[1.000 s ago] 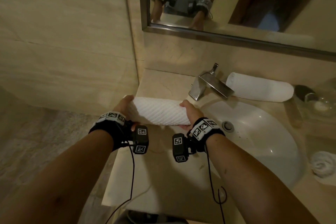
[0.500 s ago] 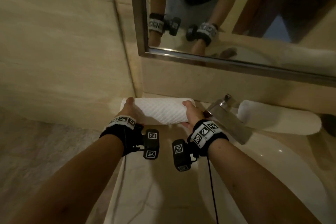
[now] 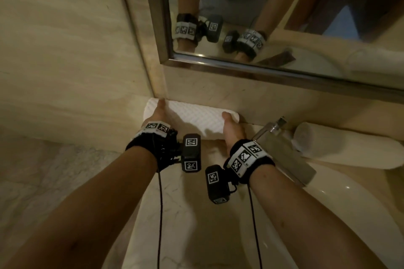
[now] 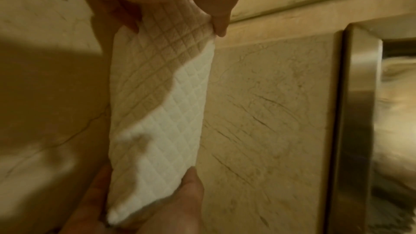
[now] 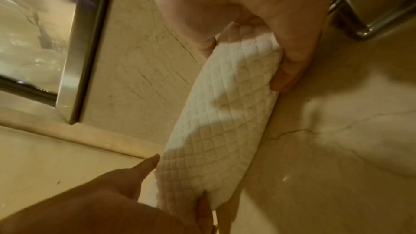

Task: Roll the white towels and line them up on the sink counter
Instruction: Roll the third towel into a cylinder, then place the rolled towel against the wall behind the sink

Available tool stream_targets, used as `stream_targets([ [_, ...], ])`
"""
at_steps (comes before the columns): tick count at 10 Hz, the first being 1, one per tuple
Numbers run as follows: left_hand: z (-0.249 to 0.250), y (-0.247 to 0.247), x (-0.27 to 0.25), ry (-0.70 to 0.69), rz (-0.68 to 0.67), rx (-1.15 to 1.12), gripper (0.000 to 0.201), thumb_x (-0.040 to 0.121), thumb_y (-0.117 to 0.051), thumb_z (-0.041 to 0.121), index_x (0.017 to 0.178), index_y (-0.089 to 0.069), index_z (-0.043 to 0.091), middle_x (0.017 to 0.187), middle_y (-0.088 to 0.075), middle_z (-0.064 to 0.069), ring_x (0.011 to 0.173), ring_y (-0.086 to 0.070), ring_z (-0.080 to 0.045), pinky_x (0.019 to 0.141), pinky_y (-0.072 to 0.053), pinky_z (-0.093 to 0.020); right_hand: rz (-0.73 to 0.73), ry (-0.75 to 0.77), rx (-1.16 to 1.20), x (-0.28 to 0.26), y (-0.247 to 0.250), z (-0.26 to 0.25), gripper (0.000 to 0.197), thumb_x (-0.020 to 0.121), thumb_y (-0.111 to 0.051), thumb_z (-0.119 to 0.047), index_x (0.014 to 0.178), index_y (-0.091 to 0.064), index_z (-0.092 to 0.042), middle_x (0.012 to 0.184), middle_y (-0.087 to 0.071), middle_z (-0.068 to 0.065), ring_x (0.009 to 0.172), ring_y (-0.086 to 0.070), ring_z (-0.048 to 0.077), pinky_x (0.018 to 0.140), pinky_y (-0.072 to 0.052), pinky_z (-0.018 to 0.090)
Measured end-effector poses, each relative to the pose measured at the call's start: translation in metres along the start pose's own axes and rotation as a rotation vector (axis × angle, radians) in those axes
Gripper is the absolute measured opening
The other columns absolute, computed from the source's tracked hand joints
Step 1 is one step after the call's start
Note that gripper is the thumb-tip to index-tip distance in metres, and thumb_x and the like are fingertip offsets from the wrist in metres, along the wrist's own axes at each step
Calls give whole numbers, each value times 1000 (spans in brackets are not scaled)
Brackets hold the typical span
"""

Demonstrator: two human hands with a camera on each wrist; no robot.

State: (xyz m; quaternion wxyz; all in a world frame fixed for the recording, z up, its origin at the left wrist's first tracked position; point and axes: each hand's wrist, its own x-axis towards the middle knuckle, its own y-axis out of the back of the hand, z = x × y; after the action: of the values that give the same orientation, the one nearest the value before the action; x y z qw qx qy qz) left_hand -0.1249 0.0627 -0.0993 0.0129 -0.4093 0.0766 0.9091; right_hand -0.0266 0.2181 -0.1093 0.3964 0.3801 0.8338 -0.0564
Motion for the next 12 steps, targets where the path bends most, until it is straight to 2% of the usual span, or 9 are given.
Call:
stream_targets([
  [1,9,-1,-17,31,-12,127,92,69,-53,77,136,-50,14,135,-54,-13,115,-56,-34,81,-45,-32,0,-32,41,70,-8,28,115,40,-54,-83,140,-41,-28,138,-53,5,120,-53,33,102,-42,49],
  [2,9,5,-15,4,5,81,94,59,-60,74,132,-54,14,132,-56,-11,113,-57,-36,92,-44,-36,-28,-66,186,56,-5,20,107,42,-66,-69,137,-43,-26,134,-56,5,114,-57,33,99,-46,50],
  [4,10,11,-34,43,-177,100,74,85,-58,49,142,-40,6,127,-51,-11,108,-55,-31,82,-42,-32,-83,-133,298,-25,6,-14,71,74,-65,-43,137,-42,-18,135,-50,7,114,-54,36,75,-55,49],
  [5,11,12,-40,95,-212,12,59,84,-59,51,124,-51,8,122,-54,-16,108,-54,-35,101,-42,-44,-166,-202,287,-33,13,-20,51,95,-49,-35,142,-36,-19,143,-38,8,129,-40,40,71,-49,54],
  [6,14,6,-43,128,-255,-69,55,89,-57,48,129,-47,13,125,-51,-20,110,-52,-40,92,-47,-54,-230,-192,336,-32,14,-21,52,97,-42,-39,144,-34,-17,148,-37,11,129,-43,40,73,-51,53],
  [7,20,0,-49,124,-260,-175,58,99,-45,41,146,-29,11,141,-40,-19,133,-36,-38,109,-33,-49,-212,-206,405,-31,9,-18,51,99,-45,-42,142,-36,-17,145,-40,14,128,-43,42,82,-47,57],
  [8,17,-2,-38,141,-304,-154,50,97,-46,44,137,-39,15,118,-53,-16,120,-47,-33,104,-37,-41,-165,-205,426,-31,3,-16,61,95,-47,-50,146,-31,-21,149,-34,16,125,-45,43,76,-50,51],
  [9,13,0,-38,168,-292,-153,72,91,-50,51,147,-28,12,150,-32,-14,137,-33,-33,114,-25,-45,-124,-202,416,-30,-1,-10,67,93,-50,-54,148,-28,-23,149,-32,16,122,-48,42,79,-53,47],
  [12,0,8,-72,61,-114,267,68,81,-57,57,124,-49,5,116,-59,-18,87,-63,-32,78,-54,-39,-311,-201,273,-66,30,5,74,93,-47,-57,152,-15,-28,154,-20,25,129,-41,47,97,-43,56],
])
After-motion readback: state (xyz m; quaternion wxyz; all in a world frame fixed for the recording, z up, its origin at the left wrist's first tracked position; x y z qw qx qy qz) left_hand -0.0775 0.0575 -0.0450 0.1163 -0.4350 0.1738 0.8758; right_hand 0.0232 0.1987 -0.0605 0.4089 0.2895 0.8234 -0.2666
